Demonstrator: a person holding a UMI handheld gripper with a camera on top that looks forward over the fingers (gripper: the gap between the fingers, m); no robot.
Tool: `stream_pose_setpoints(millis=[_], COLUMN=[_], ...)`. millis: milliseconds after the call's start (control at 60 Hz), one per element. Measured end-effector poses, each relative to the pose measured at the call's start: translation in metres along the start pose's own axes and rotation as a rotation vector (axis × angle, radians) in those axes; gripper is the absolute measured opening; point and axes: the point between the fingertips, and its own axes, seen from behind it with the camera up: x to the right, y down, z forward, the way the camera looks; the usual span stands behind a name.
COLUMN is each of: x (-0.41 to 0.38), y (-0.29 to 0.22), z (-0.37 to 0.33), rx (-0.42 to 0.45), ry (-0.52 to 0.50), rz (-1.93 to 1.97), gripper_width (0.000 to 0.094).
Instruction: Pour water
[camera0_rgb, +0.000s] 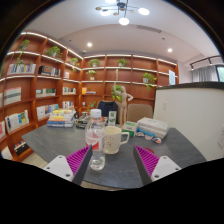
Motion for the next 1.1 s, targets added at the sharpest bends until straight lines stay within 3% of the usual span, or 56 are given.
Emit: stream_pose_setpoints(millis=[317, 633, 700, 783, 967, 1100], x=[-0.06, -0.068, -0.062, -0.055, -0.058, -0.07], y=[0.038, 0.016, 0.015, 0.017, 0.015, 0.014], z=[0.057, 0.117, 0.122, 0.125, 0.125, 0.126], rx=[-0.011, 0.03, 0.039, 0.045, 0.096, 0.085], ry=[0.018, 0.066, 0.097, 0.137, 0.131, 0.121], rz=[0.07, 0.083, 0.087, 0.08, 0.084, 0.13], gripper_width=[0.0876, 0.0854, 0.0756, 0.0516, 0.0364, 0.0357])
